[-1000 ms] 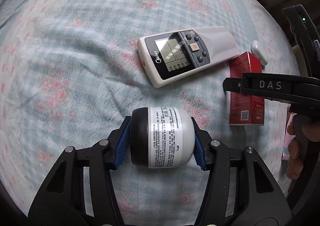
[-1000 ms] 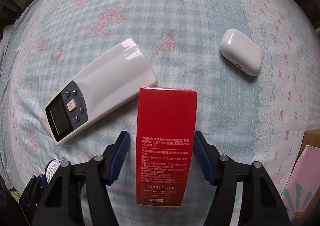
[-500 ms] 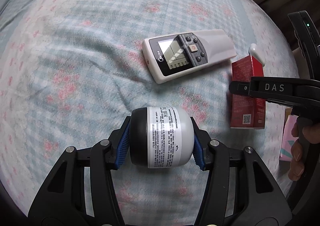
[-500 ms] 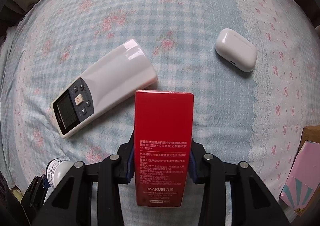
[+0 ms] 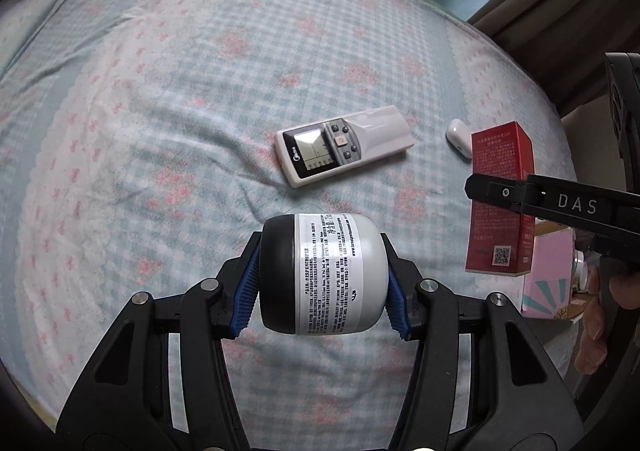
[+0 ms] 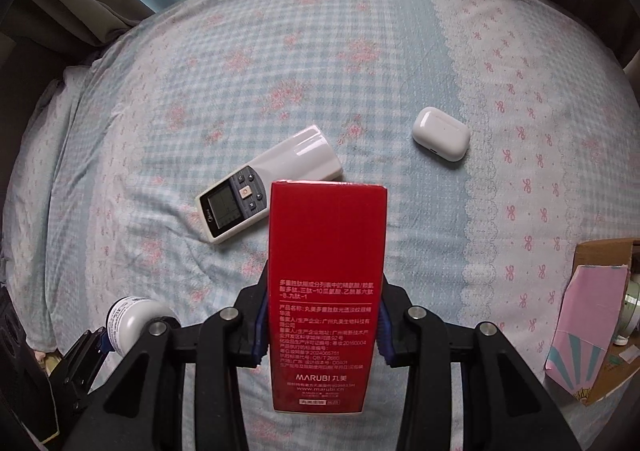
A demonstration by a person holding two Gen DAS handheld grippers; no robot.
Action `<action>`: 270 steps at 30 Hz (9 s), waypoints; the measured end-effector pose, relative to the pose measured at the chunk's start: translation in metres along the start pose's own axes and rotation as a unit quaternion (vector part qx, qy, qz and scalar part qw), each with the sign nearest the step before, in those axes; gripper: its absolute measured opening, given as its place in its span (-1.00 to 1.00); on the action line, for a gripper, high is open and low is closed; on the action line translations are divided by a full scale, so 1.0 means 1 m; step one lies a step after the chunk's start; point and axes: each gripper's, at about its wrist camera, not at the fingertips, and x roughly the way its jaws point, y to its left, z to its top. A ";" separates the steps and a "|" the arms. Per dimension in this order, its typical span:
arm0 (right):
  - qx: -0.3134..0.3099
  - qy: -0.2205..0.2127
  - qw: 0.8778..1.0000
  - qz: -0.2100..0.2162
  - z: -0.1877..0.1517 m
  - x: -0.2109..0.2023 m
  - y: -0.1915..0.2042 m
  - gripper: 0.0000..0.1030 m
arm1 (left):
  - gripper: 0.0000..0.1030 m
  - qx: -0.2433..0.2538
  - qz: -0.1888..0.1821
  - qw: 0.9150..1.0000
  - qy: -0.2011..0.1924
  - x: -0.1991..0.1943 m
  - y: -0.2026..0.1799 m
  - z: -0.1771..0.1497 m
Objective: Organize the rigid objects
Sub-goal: 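Carry the jar and red box to the cardboard box and lower them inside, then release both items in the box and withdraw both grippers toward the remote, then grasp the white remote with the left gripper while the right gripper grasps the earbud case, then carry the remote and earbud case over the cardboard box, then release the remote and earbud case into the box and lift both grippers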
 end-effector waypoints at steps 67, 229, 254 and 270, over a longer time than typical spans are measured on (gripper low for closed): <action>0.118 -0.051 0.992 -0.013 -0.096 -0.122 -0.520 0.70 | 1.00 0.394 0.024 0.914 0.096 0.099 -0.497 -0.142; 0.209 -0.043 0.976 -0.040 -0.059 -0.226 -0.378 0.09 | 0.07 0.434 -0.085 0.886 0.140 -0.007 -0.480 -0.026; 0.206 0.007 0.978 0.018 -0.105 -0.102 -0.479 0.09 | 0.07 0.501 -0.023 0.832 0.238 0.108 -0.557 -0.120; 0.176 -0.023 0.984 0.001 -0.066 -0.095 -0.495 1.00 | 0.99 0.439 -0.042 0.866 0.237 0.113 -0.557 -0.120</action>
